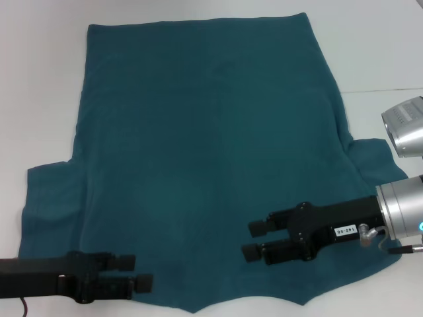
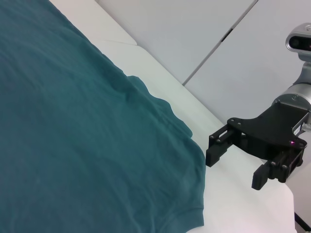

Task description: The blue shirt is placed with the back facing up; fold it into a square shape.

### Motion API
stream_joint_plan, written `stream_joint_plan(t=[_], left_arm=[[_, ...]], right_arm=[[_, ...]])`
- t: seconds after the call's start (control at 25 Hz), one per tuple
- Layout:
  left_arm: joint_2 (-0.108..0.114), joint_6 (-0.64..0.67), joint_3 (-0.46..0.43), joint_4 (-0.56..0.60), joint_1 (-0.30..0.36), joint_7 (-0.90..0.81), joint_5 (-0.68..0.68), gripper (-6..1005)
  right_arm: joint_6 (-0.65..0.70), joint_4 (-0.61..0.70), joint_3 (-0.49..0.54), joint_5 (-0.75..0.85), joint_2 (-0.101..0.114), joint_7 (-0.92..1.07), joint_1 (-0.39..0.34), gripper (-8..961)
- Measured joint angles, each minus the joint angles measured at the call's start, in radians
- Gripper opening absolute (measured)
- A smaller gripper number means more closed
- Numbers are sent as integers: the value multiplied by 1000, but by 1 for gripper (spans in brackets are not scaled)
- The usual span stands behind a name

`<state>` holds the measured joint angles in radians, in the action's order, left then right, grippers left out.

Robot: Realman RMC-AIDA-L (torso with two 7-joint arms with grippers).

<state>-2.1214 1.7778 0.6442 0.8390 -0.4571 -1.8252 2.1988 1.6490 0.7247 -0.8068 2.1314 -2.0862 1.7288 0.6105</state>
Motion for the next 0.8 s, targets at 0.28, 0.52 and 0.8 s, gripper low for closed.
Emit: stream_joint_plan(t=[0.28, 0.52, 0.8], left_arm=[[0, 2, 0, 0, 0, 0, 1, 824], [0, 6, 0, 0, 0, -1, 1, 825], [19, -77, -121, -6, -11, -194, -18, 825]], right_arm=[[0, -11, -1, 1, 1, 0, 4, 675], [0, -11, 0, 1, 2, 2, 4, 675], [-74, -10, 33, -9, 18, 244, 14, 674]])
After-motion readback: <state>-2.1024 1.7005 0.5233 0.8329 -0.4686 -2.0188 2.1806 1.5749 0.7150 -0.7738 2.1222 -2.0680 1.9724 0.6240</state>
